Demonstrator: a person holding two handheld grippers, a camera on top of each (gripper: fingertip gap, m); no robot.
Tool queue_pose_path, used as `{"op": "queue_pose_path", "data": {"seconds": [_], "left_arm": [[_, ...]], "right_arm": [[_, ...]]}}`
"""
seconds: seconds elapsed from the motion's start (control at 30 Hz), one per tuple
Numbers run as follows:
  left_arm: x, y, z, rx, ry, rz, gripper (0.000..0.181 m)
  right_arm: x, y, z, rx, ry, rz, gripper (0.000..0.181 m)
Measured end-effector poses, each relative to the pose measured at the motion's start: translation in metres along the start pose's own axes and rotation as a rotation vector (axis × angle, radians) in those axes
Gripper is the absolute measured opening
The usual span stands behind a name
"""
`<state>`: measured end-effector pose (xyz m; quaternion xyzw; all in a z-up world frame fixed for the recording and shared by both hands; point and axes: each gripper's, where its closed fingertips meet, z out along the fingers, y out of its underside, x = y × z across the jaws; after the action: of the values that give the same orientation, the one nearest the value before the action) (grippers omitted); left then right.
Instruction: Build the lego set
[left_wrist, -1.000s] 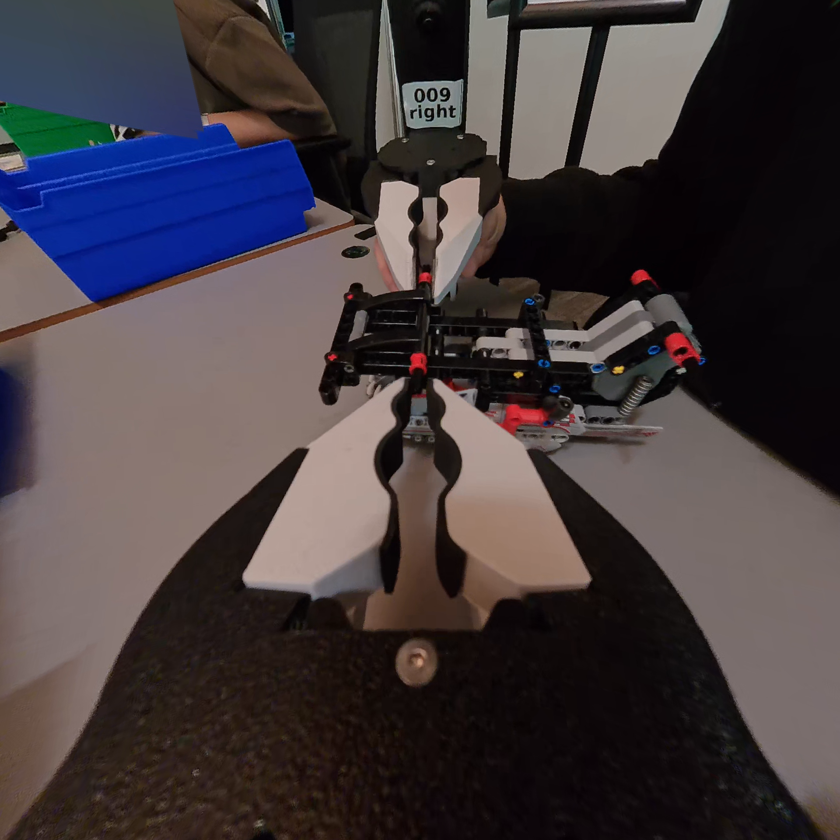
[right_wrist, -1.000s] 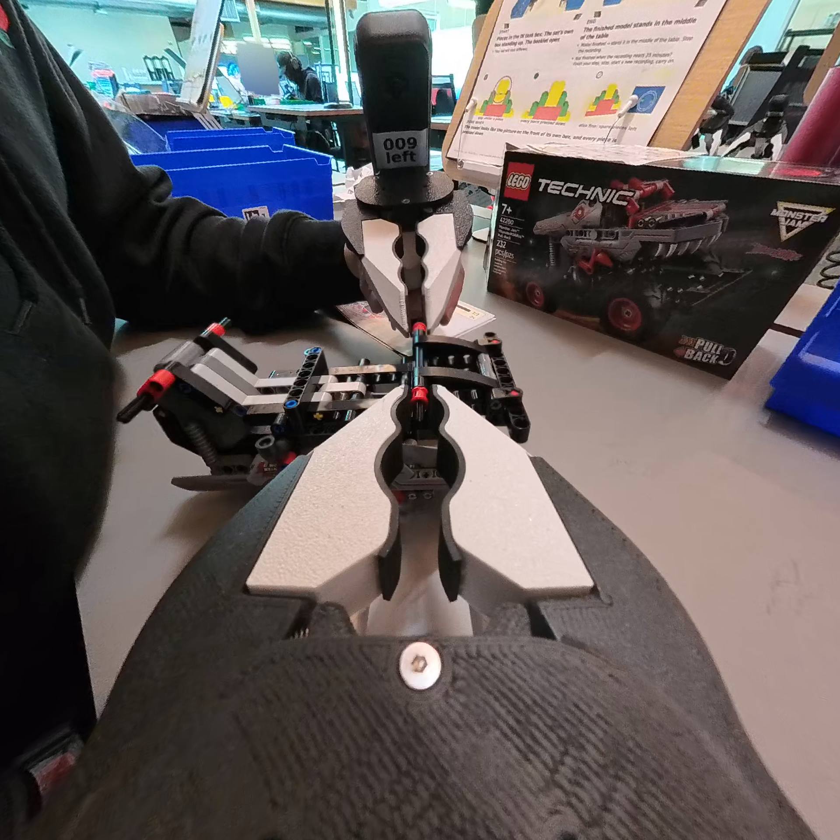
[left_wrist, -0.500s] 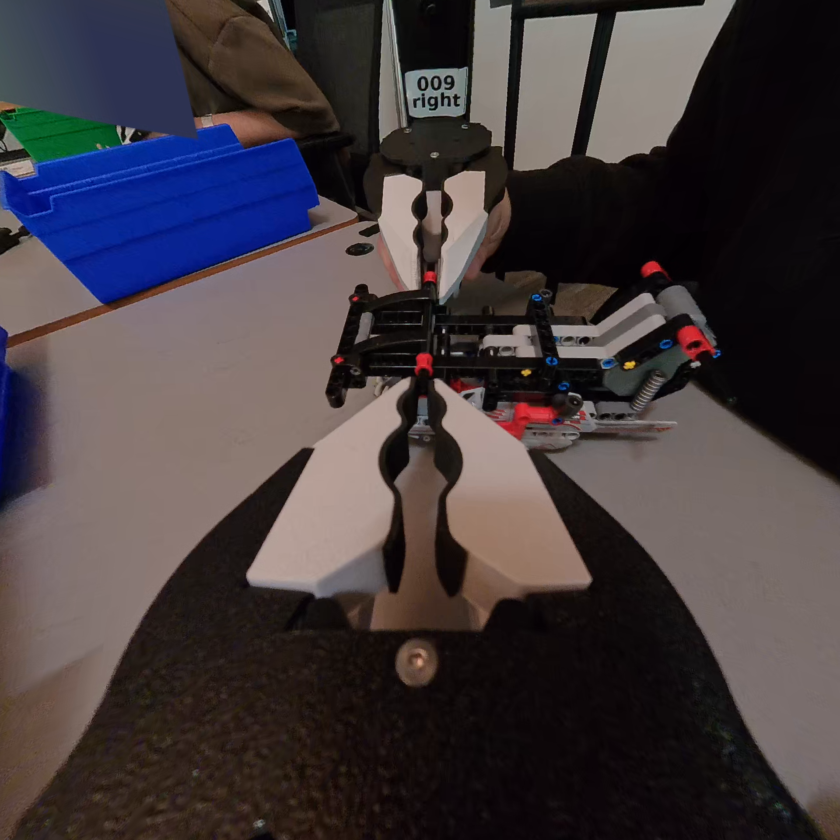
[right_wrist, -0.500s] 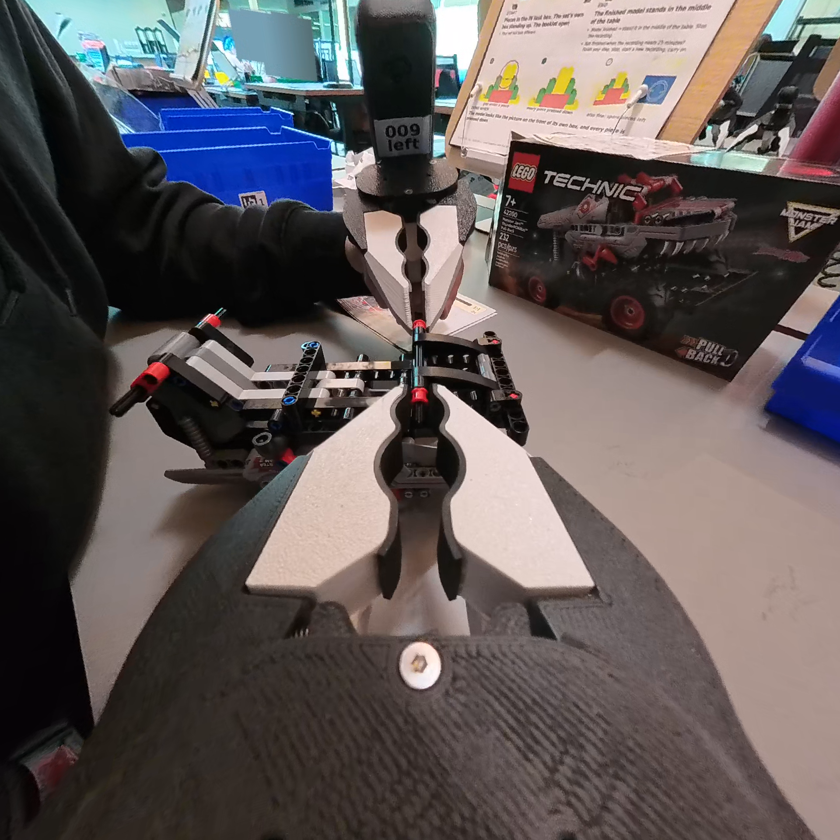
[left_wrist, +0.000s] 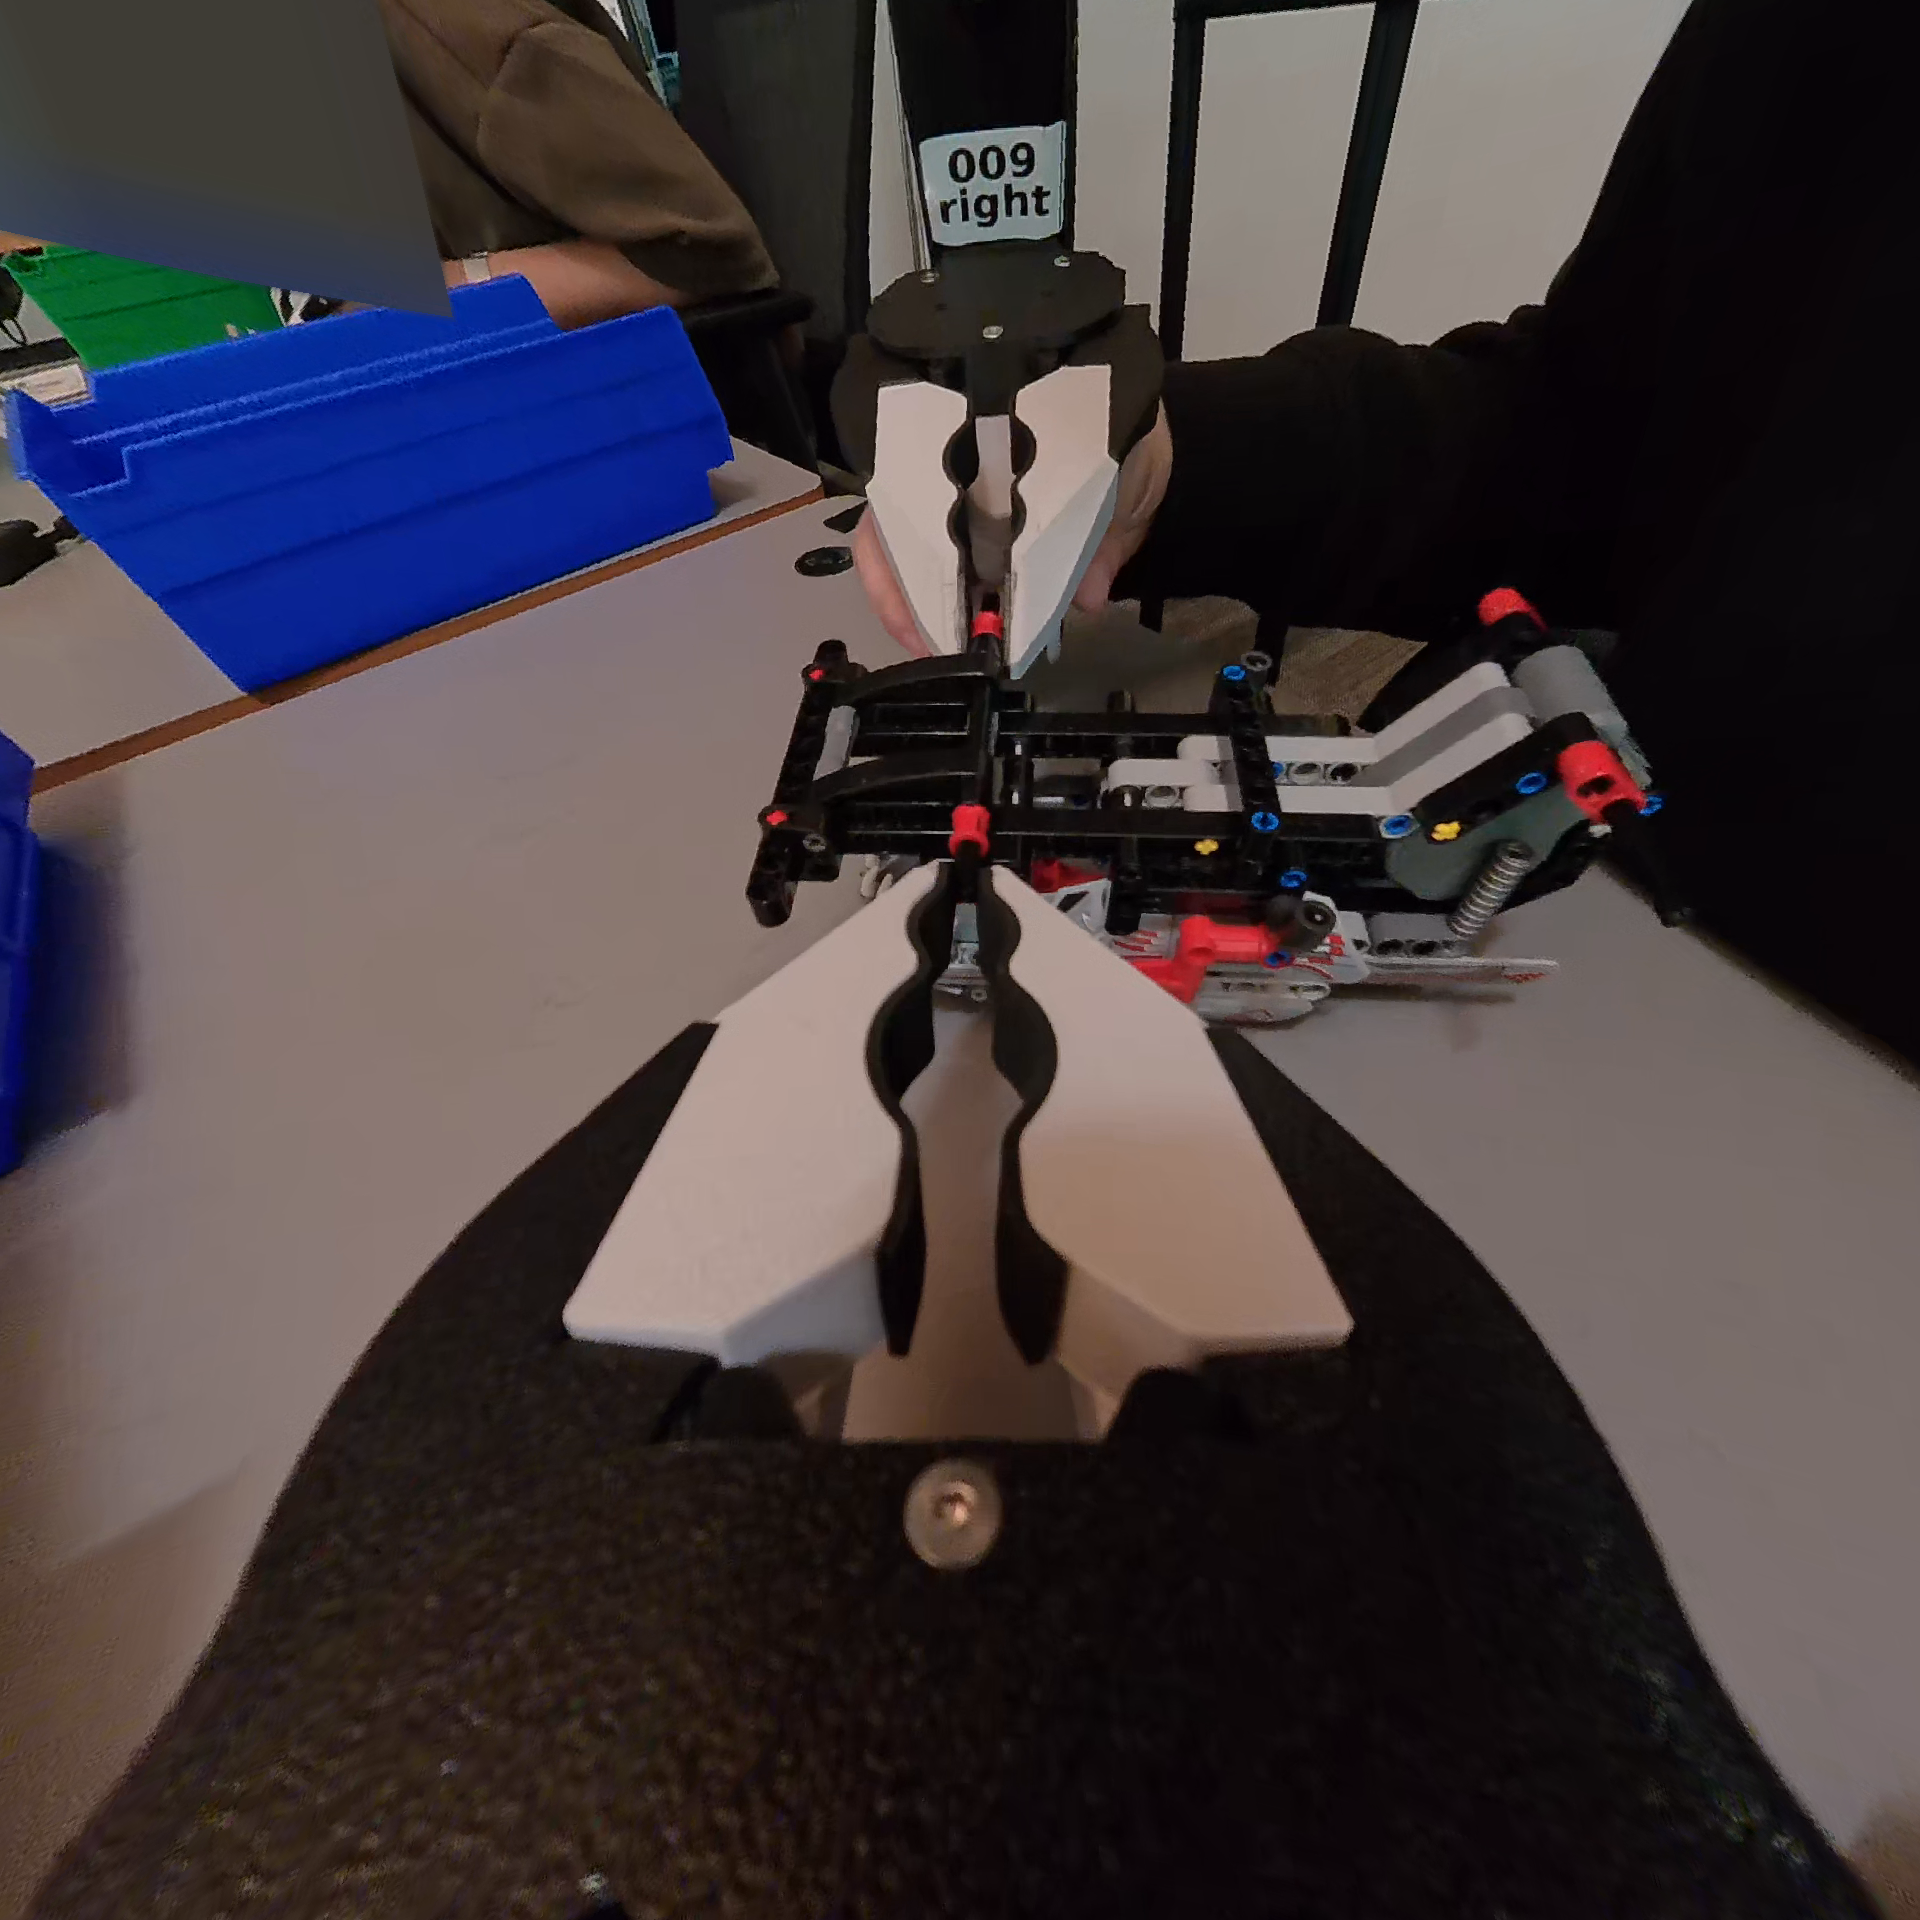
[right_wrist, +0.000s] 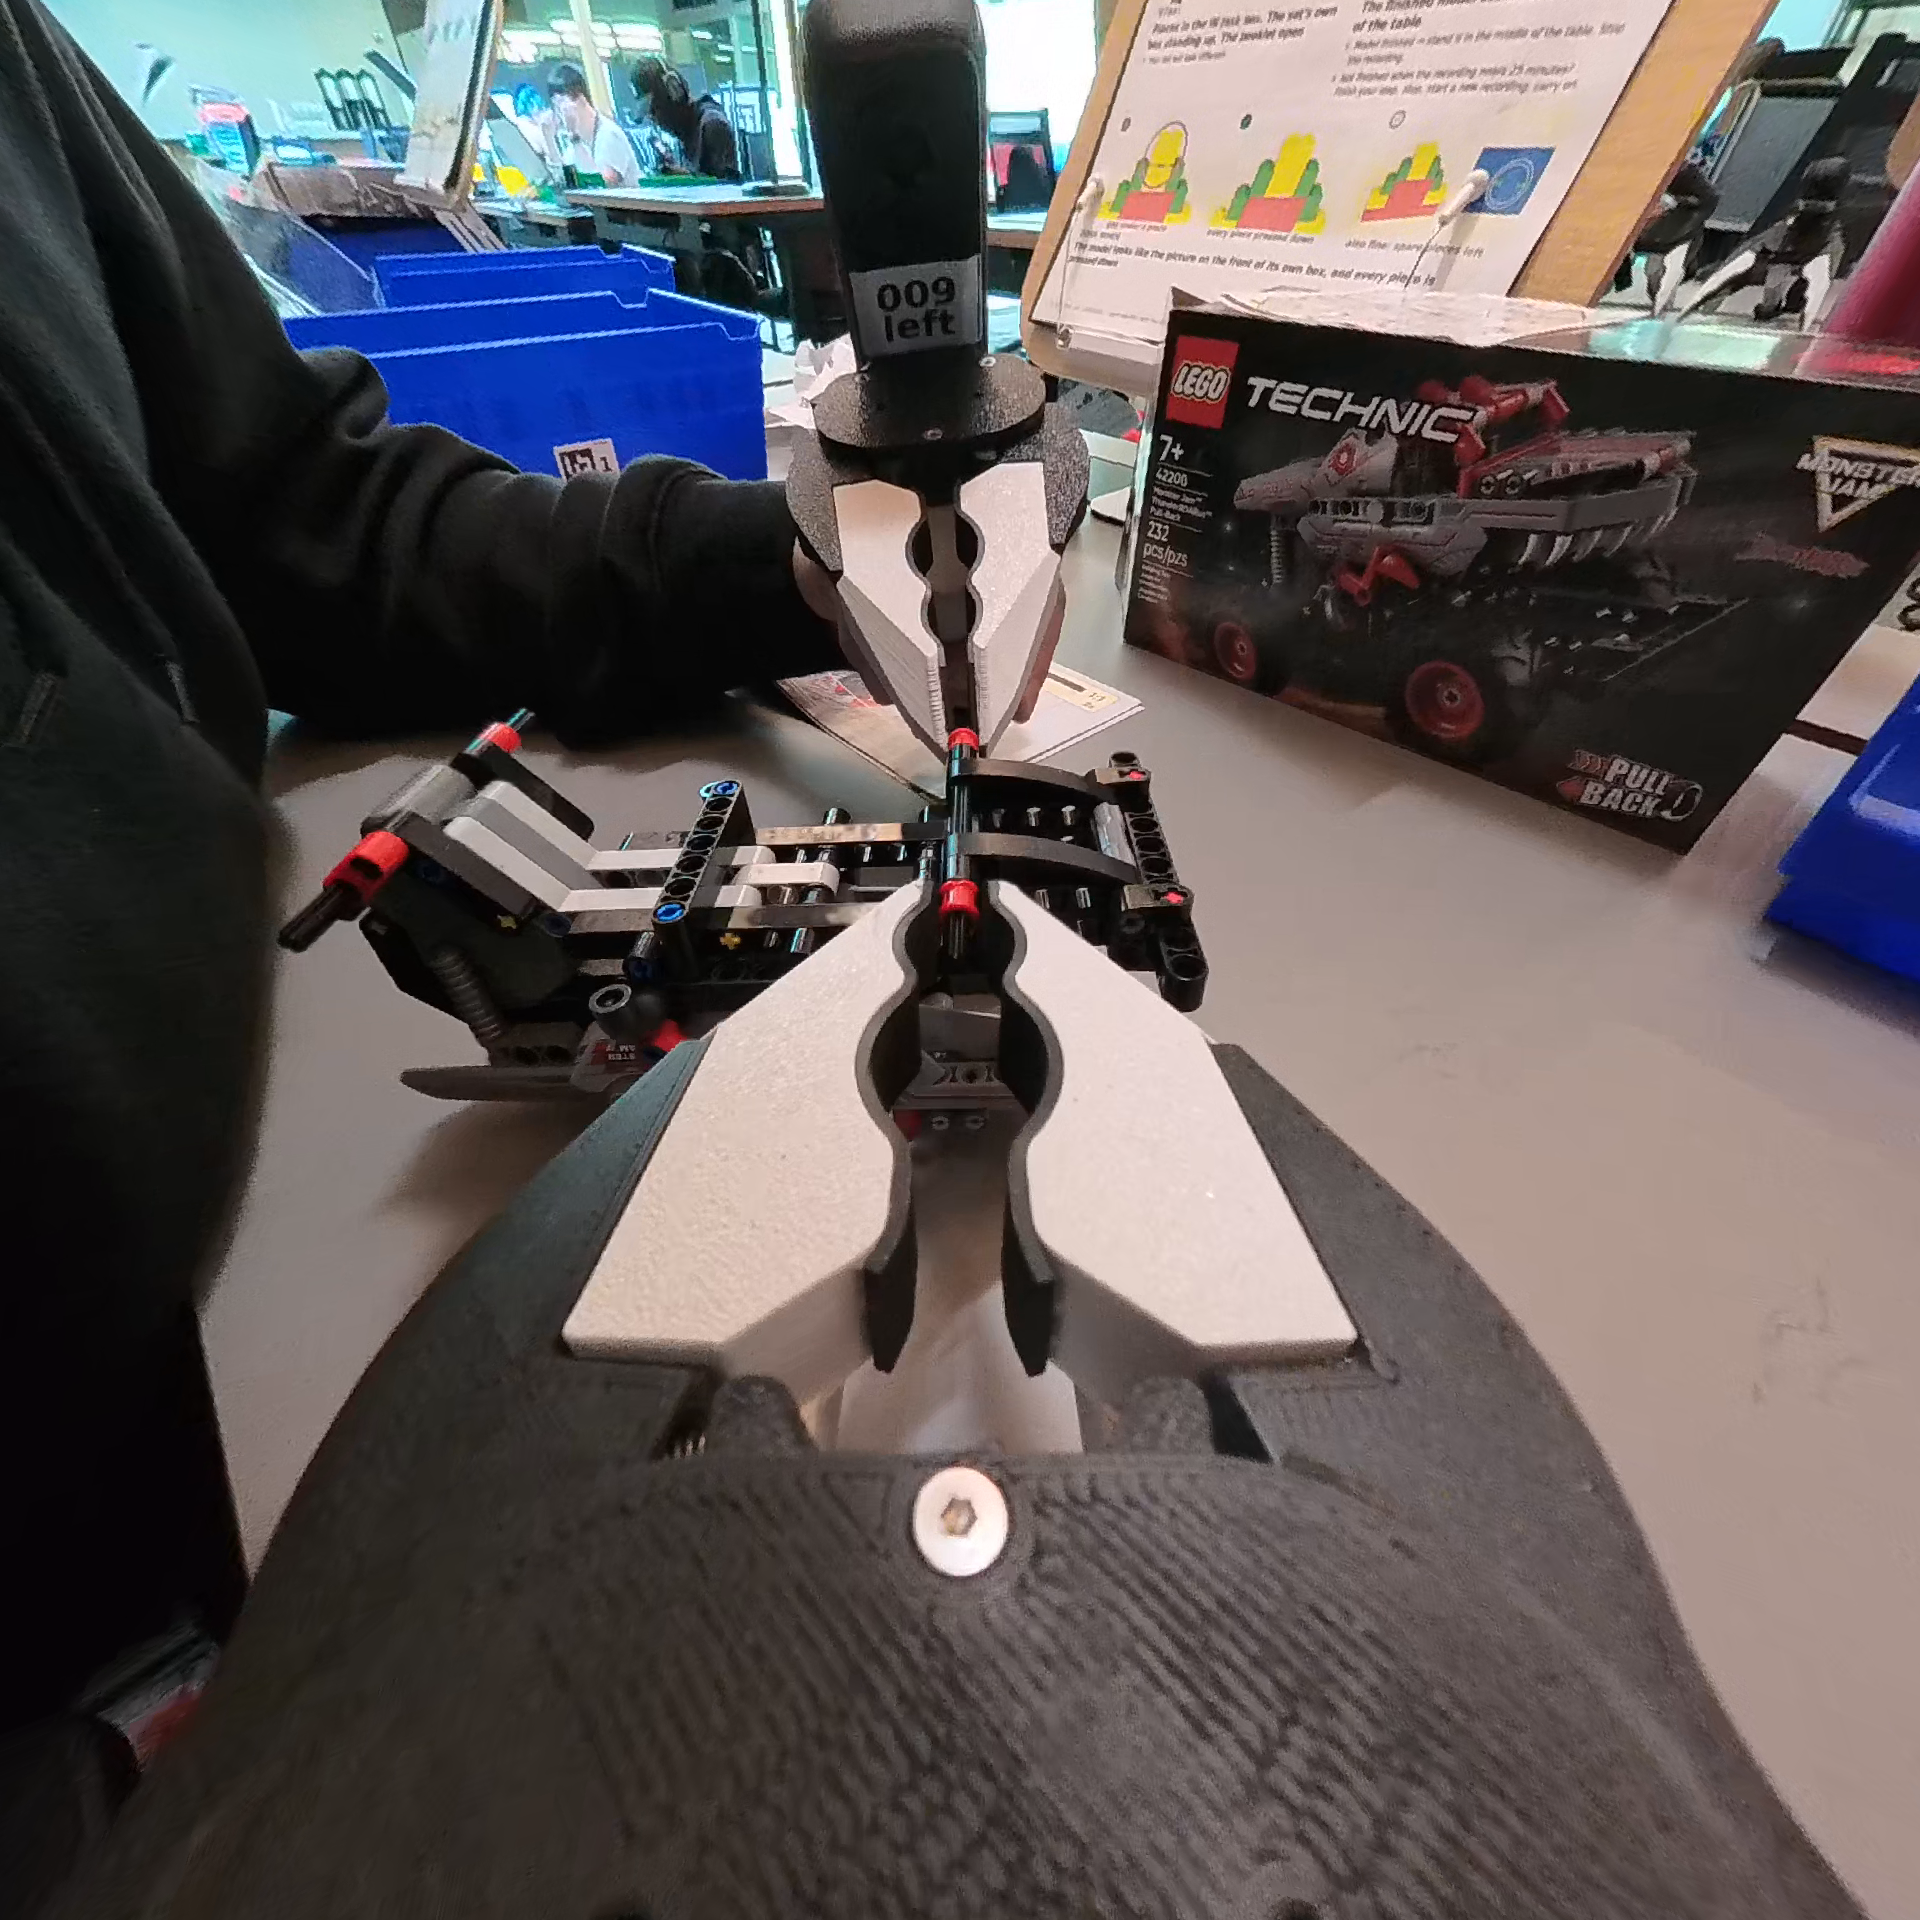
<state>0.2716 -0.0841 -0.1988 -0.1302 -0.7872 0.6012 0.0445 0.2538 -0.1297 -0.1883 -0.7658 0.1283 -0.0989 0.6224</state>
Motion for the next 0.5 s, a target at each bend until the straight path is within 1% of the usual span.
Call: {"op": "queue_pose_path", "data": {"seconds": [0.33,0.5], "left_arm": [[0.0,0.0,-0.001,-0.034,-0.016,0.026,0.001],[-0.008,-0.008,-0.013,-0.017,-0.076,0.028,0.001]], "right_arm": [[-0.002,0.0,-0.004,-0.015,0.001,0.005,0.005],[0.001,-0.002,0.004,-0.006,0.008,-0.021,0.005]]}}
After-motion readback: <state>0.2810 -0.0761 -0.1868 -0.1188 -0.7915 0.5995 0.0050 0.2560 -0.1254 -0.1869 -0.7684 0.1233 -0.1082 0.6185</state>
